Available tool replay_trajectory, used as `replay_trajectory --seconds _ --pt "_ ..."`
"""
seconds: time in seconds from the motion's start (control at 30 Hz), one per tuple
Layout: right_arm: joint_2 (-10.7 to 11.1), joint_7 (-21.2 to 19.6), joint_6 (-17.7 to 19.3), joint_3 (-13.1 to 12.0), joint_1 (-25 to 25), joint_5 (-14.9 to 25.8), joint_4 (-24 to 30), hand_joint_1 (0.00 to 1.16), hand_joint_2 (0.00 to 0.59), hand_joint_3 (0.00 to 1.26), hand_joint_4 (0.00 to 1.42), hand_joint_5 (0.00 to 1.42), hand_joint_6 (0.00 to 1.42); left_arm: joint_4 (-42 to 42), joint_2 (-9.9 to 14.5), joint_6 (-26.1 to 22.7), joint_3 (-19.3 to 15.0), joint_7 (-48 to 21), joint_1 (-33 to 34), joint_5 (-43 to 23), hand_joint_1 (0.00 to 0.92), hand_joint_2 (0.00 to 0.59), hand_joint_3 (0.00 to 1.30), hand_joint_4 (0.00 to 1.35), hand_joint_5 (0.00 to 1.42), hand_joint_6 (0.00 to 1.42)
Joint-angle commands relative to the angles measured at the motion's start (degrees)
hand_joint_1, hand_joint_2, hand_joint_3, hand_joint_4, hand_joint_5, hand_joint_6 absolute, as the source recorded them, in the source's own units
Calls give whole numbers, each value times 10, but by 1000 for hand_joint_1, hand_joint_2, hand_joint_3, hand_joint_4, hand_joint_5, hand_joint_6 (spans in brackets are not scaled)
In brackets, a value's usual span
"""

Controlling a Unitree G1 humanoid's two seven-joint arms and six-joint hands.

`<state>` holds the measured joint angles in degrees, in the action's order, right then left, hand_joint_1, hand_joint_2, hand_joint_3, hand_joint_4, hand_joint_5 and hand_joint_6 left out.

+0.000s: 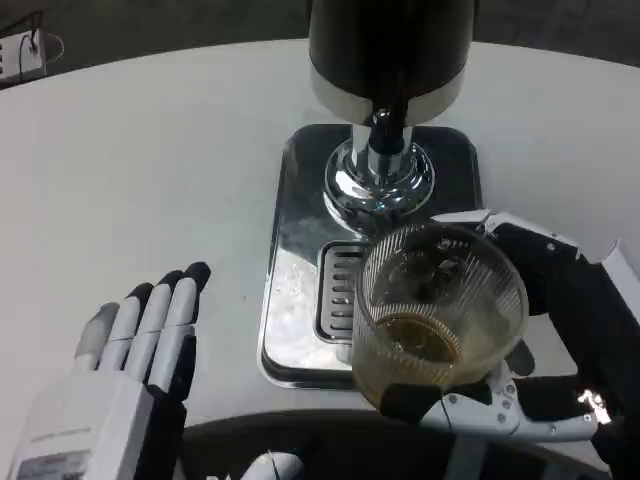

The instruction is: Grasp the cup under the faucet to collect the drink, then remove the cup.

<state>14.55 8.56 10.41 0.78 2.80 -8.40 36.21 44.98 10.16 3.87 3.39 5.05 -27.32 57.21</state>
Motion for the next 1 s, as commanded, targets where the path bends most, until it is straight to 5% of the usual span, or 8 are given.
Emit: replay_trajectory --seconds 0.03,0.43,1.0 --pt "8 15 26 -10 9 22 44 1162 99 828 1031 1190 1424 29 2 11 16 -26 -20 48 0 126 0 0 0 0" --pt "19 45 17 -22 22 46 80 1162 107 820 1031 1190 1424 51 -14 33 63 -53 -23 104 0 118 0 0 0 0" --pt "21 56 1 -42 7 54 84 1162 117 818 1019 1190 1424 43 -25 30 59 -67 9 104 0 119 0 0 0 0"
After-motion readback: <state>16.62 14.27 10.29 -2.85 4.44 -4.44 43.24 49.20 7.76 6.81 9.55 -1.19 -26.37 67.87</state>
